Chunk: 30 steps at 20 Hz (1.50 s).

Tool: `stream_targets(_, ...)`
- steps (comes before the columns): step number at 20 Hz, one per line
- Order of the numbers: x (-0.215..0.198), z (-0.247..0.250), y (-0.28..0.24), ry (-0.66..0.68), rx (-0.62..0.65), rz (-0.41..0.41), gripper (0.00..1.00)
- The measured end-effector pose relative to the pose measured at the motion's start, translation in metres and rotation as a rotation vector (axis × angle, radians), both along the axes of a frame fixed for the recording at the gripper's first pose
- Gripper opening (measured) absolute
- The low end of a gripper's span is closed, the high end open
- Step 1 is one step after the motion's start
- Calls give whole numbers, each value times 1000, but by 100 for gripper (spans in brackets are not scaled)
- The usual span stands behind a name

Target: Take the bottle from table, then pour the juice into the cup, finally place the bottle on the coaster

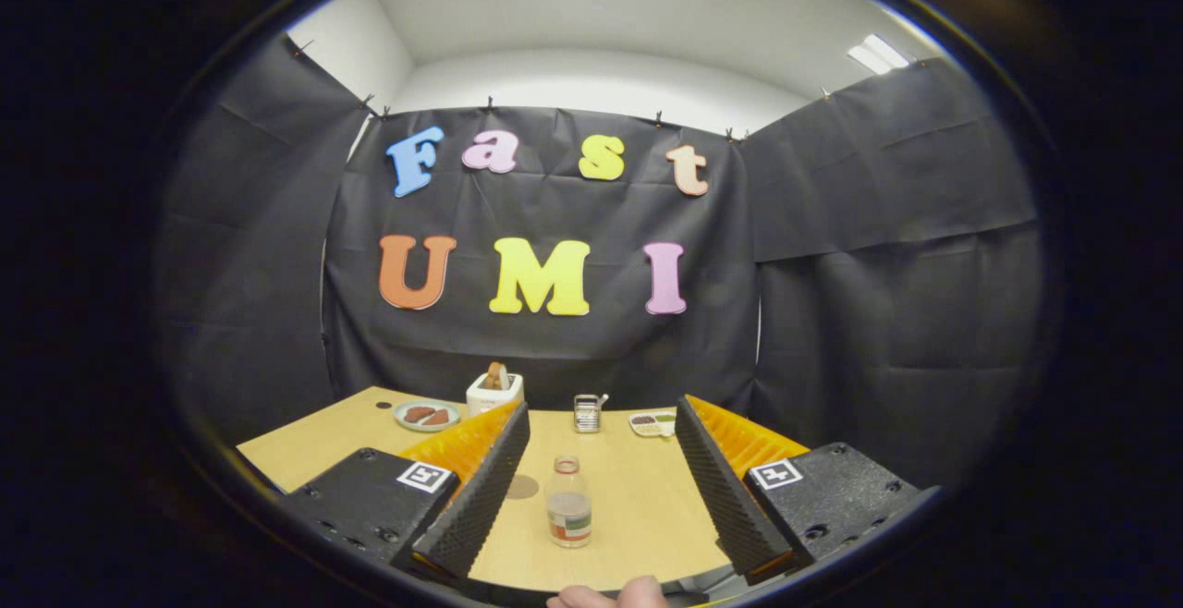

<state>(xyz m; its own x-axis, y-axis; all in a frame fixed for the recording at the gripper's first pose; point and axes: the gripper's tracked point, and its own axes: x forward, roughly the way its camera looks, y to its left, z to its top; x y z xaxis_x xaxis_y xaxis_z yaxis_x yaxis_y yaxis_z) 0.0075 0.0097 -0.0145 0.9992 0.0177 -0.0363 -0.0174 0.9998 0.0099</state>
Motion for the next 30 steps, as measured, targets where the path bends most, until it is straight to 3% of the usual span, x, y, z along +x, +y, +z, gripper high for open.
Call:
stream_targets(23,1,-10,14,7,29,56,100)
stream_targets(30,10,-45,30,50,12,100,100)
